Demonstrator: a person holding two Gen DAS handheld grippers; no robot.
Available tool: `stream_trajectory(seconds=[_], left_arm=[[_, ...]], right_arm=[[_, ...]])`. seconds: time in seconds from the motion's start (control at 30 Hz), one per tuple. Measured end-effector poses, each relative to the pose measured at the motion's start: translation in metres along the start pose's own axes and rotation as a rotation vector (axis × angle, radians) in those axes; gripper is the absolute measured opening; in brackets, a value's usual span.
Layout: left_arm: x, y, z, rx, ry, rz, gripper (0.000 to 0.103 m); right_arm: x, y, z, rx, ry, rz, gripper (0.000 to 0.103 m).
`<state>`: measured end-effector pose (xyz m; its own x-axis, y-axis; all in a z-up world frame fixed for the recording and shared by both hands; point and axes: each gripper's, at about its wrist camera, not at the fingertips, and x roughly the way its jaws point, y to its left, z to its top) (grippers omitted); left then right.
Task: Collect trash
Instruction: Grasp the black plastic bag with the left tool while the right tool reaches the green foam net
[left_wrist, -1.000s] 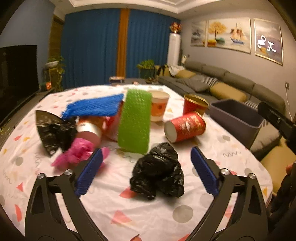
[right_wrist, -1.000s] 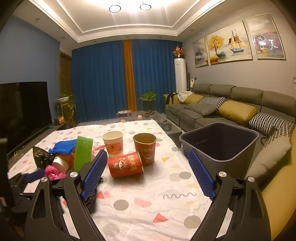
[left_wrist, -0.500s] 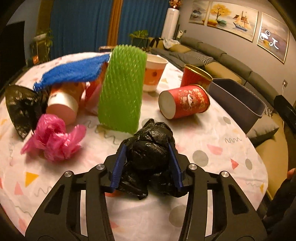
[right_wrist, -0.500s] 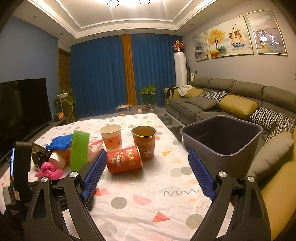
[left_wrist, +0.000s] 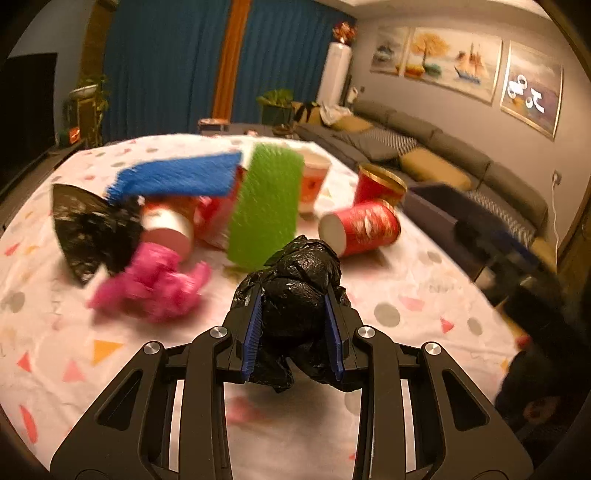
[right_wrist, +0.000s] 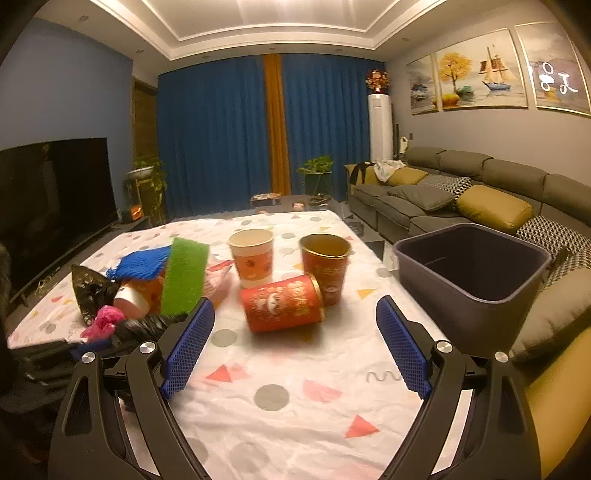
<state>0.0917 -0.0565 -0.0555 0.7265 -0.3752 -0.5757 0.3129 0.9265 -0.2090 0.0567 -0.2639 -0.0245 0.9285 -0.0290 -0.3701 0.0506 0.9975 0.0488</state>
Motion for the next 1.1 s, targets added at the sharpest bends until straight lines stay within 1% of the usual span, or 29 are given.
stream_trajectory(seconds=[0.1,0.17,0.3,0.47,0.67,0.93,1.03,1.1], left_arm=[[-0.017,0.013,0.007,-0.026,-0.055,0.028,0.03],[-0.024,0.023,0.011,-0.042,-0.085,0.064,0.03],[-0.033,0.047,0.016,-0.083,-0.109,0.123,0.03],[-0.042,0.067,0.024,-0.108,-0.142,0.164,0.03],[-0.047,0.078,0.032,-0.11,-0.171,0.189,0.03],[-0.044,0.09,0.038,-0.105,-0.182,0.204,0.03],[-0.042,0.093,0.041,-0.099,-0.185,0.203,0.031],[-0.039,0.096,0.042,-0.095,-0.184,0.194,0.031]], right_arm=[[0.006,0.012,0.002,-0.009,0.007,0.027,0.086],[0.012,0.022,0.003,-0.019,0.012,0.045,0.086],[0.026,0.042,0.007,-0.043,0.032,0.08,0.082],[0.052,0.068,0.012,-0.067,0.066,0.117,0.081],[0.087,0.087,0.017,-0.061,0.116,0.129,0.078],[0.121,0.097,0.016,-0.048,0.17,0.12,0.073],[0.128,0.1,0.016,-0.045,0.183,0.124,0.069],[0.132,0.102,0.015,-0.041,0.196,0.129,0.064]])
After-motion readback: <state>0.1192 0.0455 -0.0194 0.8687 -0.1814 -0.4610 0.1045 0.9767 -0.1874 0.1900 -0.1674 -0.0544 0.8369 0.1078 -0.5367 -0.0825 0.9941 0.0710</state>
